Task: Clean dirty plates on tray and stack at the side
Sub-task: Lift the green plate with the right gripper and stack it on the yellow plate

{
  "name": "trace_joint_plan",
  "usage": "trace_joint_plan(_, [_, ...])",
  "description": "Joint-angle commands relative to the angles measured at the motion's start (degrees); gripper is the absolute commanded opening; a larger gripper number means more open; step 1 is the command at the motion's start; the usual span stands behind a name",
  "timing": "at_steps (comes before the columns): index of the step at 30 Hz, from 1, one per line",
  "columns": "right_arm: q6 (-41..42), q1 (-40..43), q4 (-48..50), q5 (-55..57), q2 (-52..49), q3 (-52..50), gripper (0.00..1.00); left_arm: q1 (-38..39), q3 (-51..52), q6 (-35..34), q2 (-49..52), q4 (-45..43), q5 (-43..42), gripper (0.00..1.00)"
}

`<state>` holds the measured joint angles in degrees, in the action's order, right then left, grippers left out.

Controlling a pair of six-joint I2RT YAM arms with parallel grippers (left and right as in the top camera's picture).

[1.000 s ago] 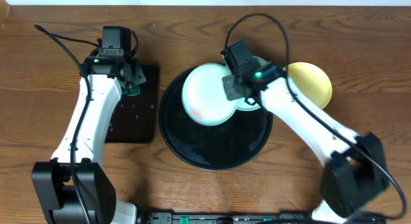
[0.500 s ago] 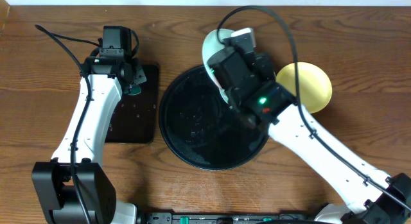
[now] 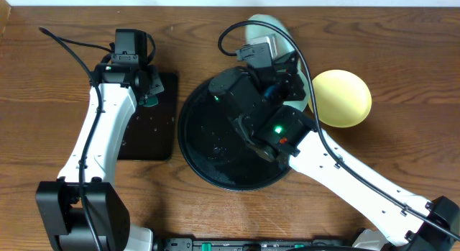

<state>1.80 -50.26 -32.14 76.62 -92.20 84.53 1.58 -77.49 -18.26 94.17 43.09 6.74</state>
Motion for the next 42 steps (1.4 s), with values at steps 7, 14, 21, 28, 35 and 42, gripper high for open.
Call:
trace_joint_plan(7, [1.36, 6.21, 0.44, 7.96, 0.81, 1.07, 0.01, -0.28, 0.15, -0.94, 0.13, 0.00, 0.11, 0.08])
trace_joint_plan(14, [6.58, 20.04, -6.21, -14.47, 1.27, 1.07, 0.01, -0.28, 0.15, -0.94, 0.13, 0.00, 0.11, 0.08])
trace_joint_plan(21, [19.23, 41.86, -16.57, -55.93, 1.68, 0.48, 0.01, -0.28, 0.15, -0.96, 0.13, -0.07, 0.11, 0.08])
trace_joint_plan(28, [19.23, 55.49, -17.86, -69.83, -2.05, -1.97, 0.01, -0.28, 0.15, -0.96, 0.13, -0.07, 0.09, 0.08])
trace_joint_plan(35, [19.65, 56.92, -16.94, -70.79, -8.50, -5.05, 0.01, -0.28, 0.15, -0.96, 0.13, -0.04, 0.09, 0.08])
trace_joint_plan(42, [19.56, 56.92, -16.22, -75.32, -14.34, -5.05, 0.01, -0.28, 0.15, -0.96, 0.13, -0.04, 0.09, 0.08])
